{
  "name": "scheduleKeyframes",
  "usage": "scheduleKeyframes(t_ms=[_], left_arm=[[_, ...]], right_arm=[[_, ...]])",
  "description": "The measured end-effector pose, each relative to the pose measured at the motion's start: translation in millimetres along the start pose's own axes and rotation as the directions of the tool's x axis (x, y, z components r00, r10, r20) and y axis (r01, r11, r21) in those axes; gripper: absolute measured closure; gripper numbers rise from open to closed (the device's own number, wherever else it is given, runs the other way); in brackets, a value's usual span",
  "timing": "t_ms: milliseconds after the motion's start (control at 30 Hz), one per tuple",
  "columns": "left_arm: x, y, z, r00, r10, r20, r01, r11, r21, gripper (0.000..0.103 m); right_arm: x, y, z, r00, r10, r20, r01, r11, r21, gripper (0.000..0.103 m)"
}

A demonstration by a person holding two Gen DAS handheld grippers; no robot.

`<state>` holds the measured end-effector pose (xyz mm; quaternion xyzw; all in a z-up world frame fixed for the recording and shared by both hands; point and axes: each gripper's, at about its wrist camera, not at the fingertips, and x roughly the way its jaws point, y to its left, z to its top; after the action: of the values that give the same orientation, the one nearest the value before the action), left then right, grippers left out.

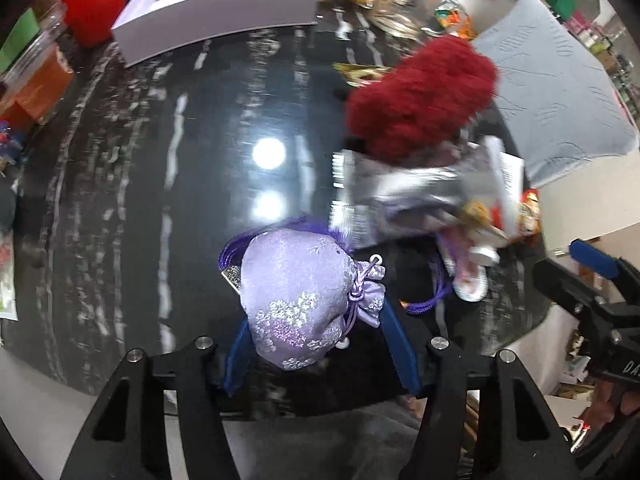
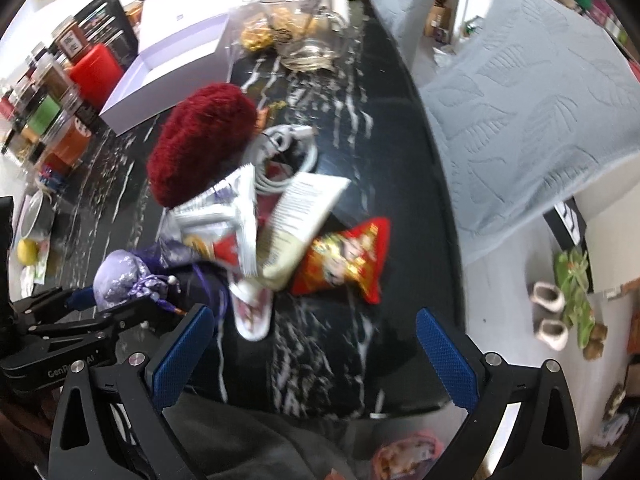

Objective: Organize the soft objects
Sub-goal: 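Reach the left tool to the lavender sachet while the right tool reaches the cream tube, then close the left tool on the lavender sachet while the right tool grasps the cream tube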

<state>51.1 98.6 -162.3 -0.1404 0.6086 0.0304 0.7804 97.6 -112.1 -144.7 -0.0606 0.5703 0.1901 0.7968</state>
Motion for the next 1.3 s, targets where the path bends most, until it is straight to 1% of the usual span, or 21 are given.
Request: scheduleKeyframes(t_ms=[67,133,200,233,300,367,467,500,567,633,667,733,767,867,933,1000,1033,1133,1167,1233,1300], left_arm=[[-2,13,1,1.0,0.021,0.0,-0.021,1.0,-0.004,0.044],[0,27,7,0.999,0.029,-0.023,-0.03,0.999,-0.027,0.041],[3,42,12,0.999,0.002,-0.051,-0.006,0.997,-0.073,0.039],[5,48,13,0.998,-0.009,-0.058,0.004,0.996,-0.093,0.039],[5,56,21,0.999,-0.008,-0.049,0.002,0.994,-0.113,0.037],[3,65,25,0.999,0.008,-0.039,-0.012,0.994,-0.104,0.036],[3,70,34,0.999,0.041,-0.025,-0.042,0.996,-0.073,0.036],[8,60,40,0.999,0.046,-0.022,-0.047,0.996,-0.07,0.035],[9,60,39,0.998,0.055,-0.015,-0.055,0.996,-0.064,0.035],[11,49,39,0.998,0.06,-0.007,-0.061,0.996,-0.061,0.035],[12,51,44,0.998,0.06,0.0,-0.06,0.996,-0.061,0.035],[13,51,47,0.998,0.067,0.012,-0.066,0.996,-0.055,0.035],[15,51,41,0.997,0.071,0.014,-0.07,0.996,-0.052,0.035],[15,56,45,0.997,0.077,0.022,-0.076,0.996,-0.042,0.035],[17,54,50,0.996,0.082,0.031,-0.081,0.996,-0.036,0.035],[17,52,55,0.995,0.09,0.038,-0.089,0.996,-0.025,0.035],[20,49,52,0.995,0.094,0.042,-0.093,0.995,-0.02,0.036],[18,49,52,0.994,0.089,0.057,-0.089,0.996,-0.012,0.04],[17,51,53,0.994,0.086,0.064,-0.086,0.996,-0.016,0.041],[15,52,43,0.994,0.083,0.068,-0.082,0.996,-0.021,0.043],[15,55,45,0.995,0.073,0.066,-0.071,0.997,-0.031,0.044]], right_arm=[[6,7,5,1.0,0.005,0.005,-0.005,1.0,-0.018,0.004],[12,12,9,1.0,0.006,0.004,-0.006,1.0,-0.031,0.01],[18,16,13,1.0,0.003,0.0,-0.003,0.999,-0.038,0.012],[21,17,16,1.0,0.002,0.001,-0.002,0.999,-0.038,0.016],[24,18,19,1.0,-0.008,0.0,0.008,0.999,-0.037,0.017],[26,18,22,1.0,-0.022,0.008,0.022,0.999,-0.04,0.017],[29,17,24,0.999,-0.041,0.012,0.042,0.998,-0.056,0.017],[30,17,25,0.999,-0.044,0.013,0.045,0.997,-0.063,0.017],[30,18,26,0.999,-0.044,0.02,0.046,0.996,-0.076,0.017],[32,19,26,0.998,-0.056,0.028,0.059,0.994,-0.093,0.017],[34,21,25,0.997,-0.068,0.031,0.071,0.992,-0.107,0.017],[37,24,25,0.996,-0.079,0.047,0.085,0.987,-0.137,0.023],[38,25,25,0.996,-0.077,0.049,0.083,0.985,-0.149,0.025],[45,28,28,0.997,-0.057,0.043,0.064,0.985,-0.163,0.036],[51,29,29,0.999,-0.025,0.02,0.028,0.987,-0.161,0.052],[56,29,29,1.0,0.003,0.004,-0.002,0.989,-0.145,0.064],[55,30,28,1.0,0.01,0.008,-0.009,0.991,-0.136,0.07],[50,34,27,0.999,-0.015,0.03,0.019,0.99,-0.137,0.074],[47,34,26,0.999,-0.017,0.04,0.022,0.99,-0.137,0.074],[41,32,24,0.998,-0.014,0.061,0.021,0.992,-0.121,0.074],[35,30,23,0.997,-0.014,0.078,0.023,0.993,-0.112,0.074]])
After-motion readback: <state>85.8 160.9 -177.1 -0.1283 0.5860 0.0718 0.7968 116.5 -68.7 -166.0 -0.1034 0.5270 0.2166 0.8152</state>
